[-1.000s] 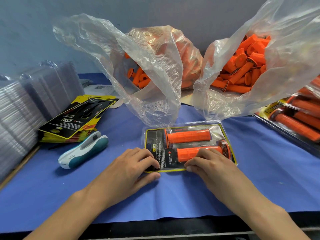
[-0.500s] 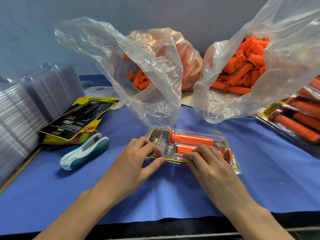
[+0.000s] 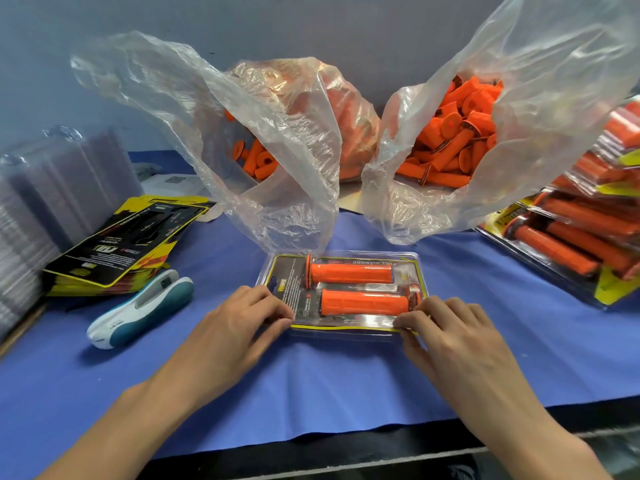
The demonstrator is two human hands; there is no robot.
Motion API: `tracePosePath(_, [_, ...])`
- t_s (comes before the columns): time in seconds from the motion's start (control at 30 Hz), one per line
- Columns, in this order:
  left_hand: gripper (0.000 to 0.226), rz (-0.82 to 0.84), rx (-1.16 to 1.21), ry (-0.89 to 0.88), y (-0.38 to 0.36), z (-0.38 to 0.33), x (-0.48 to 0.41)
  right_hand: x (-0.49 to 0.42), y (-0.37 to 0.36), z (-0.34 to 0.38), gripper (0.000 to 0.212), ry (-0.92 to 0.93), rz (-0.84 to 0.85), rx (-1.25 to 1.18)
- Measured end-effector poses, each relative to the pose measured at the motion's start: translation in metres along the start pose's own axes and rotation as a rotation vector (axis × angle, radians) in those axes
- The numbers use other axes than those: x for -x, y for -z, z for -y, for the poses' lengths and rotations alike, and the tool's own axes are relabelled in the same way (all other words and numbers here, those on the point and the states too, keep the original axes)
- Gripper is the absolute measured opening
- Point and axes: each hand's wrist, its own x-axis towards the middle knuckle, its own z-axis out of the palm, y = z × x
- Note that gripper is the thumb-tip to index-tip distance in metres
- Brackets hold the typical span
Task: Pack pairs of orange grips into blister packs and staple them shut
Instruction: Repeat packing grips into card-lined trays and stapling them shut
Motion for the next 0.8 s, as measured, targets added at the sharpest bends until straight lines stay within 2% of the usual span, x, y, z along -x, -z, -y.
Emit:
tracePosePath(0.13, [0.024, 0.018, -0.068, -0.076, 0.009, 0.004, 0.001, -0.002, -0.002, 0.003, 0.004, -0.008, -0.010, 0.032])
tracePosePath(0.2, [0.030, -0.077, -0.142, -0.002, 0.023, 0.016, 0.002, -0.001, -0.002, 0.001, 0.012, 0.001, 0.001, 0.025])
tracePosePath(0.23, [0.034, -0.157, -0.213, 0.090, 0.031, 0.025, 0.003, 0.000, -0.002, 0.001, 0.021, 0.010, 0.005, 0.013])
tracePosePath(0.3, [0.039, -0.256, -0.382, 0.386, 0.047, 0.046, 0.007, 0.000, -0.001, 0.002, 0.036, 0.055, 0.016, -0.019])
tracePosePath(0.37, [0.056, -0.124, -0.399, 0.728, 0.056, 0.063, 0.016, 0.001, -0.001, 0.008, 0.032, 0.102, 0.049, -0.051])
tracePosePath(0.43, [0.071, 0.075, -0.372, 0.875, 0.057, 0.069, 0.024, 0.000, -0.003, 0.013, 0.023, 0.114, 0.079, -0.059])
tracePosePath(0.5, [0.074, 0.150, -0.393, 0.876, 0.053, 0.070, 0.028, -0.002, -0.006, 0.016, 0.019, 0.106, 0.085, -0.041])
tracePosePath(0.67, [0.061, 0.125, -0.357, 0.868, 0.056, 0.065, 0.024, -0.008, -0.015, 0.026, 0.032, 0.115, 0.061, 0.007])
tracePosePath(0.73, [0.058, 0.110, -0.261, 0.880, 0.059, 0.065, 0.024, -0.008, -0.016, 0.029, 0.027, 0.129, 0.054, -0.001])
tracePosePath(0.8, [0.048, 0.044, -0.057, 0.935, 0.061, 0.060, 0.025, -0.009, -0.017, 0.031, 0.024, 0.152, 0.063, 0.006])
